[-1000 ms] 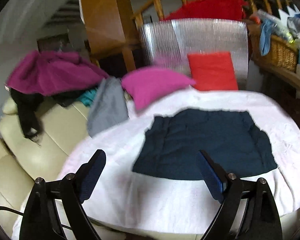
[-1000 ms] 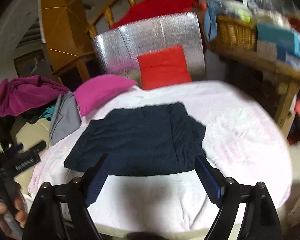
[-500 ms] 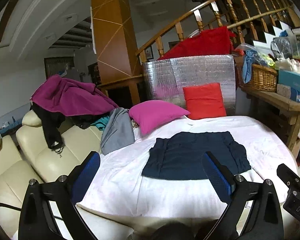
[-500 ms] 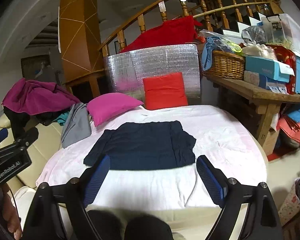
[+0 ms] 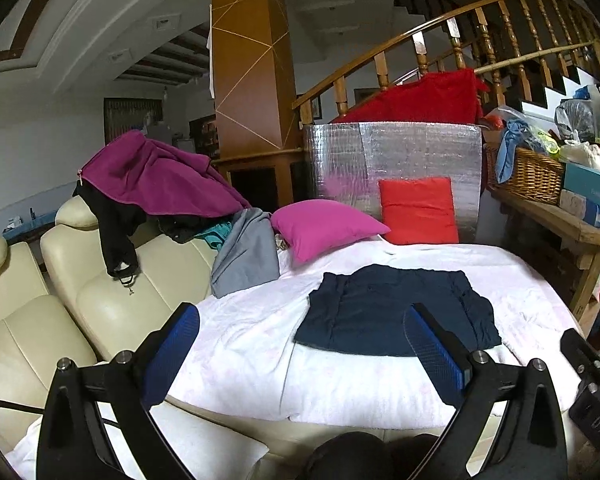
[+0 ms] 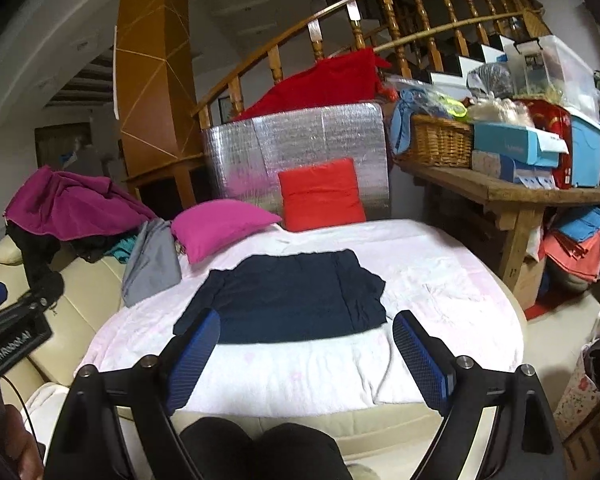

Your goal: Fold large clothes

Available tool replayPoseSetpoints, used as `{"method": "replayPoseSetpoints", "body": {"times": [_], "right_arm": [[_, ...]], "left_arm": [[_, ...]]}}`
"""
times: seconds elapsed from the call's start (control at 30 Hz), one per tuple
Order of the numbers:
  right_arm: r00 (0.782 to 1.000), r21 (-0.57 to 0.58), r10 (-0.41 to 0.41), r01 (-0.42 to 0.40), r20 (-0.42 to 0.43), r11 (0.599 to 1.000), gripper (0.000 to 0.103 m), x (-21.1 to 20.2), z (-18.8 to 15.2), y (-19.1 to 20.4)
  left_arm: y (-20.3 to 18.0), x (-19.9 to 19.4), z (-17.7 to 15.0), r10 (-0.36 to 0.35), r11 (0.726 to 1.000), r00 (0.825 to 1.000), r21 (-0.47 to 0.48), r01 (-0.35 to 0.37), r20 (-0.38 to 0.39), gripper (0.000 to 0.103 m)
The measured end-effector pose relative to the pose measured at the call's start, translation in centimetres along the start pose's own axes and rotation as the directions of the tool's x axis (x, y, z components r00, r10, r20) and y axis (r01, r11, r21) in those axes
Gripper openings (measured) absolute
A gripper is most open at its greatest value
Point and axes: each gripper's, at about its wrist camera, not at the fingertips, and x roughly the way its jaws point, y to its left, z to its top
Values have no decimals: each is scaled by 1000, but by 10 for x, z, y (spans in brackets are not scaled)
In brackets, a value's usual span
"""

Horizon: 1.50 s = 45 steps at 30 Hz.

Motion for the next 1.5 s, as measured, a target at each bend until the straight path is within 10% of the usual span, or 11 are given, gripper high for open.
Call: {"method": "replayPoseSetpoints", "body": {"times": [1.5], "right_arm": [[1000,29,-10,11,-27,1000,91,10,-7,-7]], "left_arm": [[7,-1,-1,12,1000,1000,-12,-12,2,102]]}}
